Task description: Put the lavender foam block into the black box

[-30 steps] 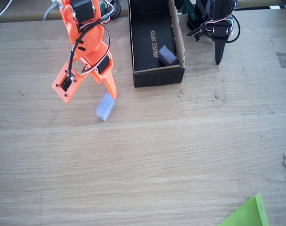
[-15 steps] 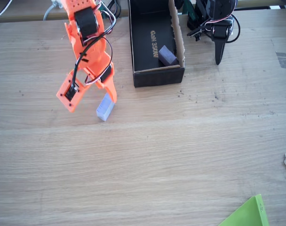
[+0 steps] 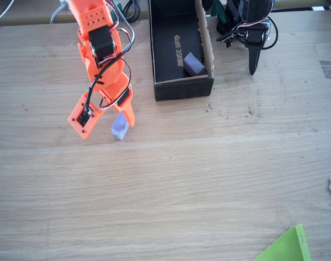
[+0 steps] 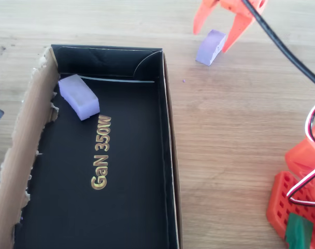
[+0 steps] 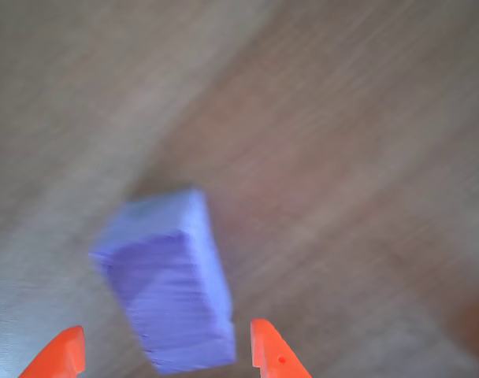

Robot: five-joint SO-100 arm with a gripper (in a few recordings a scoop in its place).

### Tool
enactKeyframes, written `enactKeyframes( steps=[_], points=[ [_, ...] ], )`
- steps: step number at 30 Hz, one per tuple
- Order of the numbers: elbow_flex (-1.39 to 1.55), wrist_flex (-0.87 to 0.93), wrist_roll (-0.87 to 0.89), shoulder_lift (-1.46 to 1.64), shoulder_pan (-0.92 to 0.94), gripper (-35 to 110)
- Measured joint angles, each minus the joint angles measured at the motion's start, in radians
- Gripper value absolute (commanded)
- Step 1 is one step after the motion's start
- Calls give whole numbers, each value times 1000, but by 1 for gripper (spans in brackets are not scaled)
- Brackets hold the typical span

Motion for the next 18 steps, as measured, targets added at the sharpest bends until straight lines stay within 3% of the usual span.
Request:
enactKeyframes(
  steps=[6,18],
  points=[
    [-2,-35,0,-32,3,32],
    [-2,-55,26,-55,3,0]
  ],
)
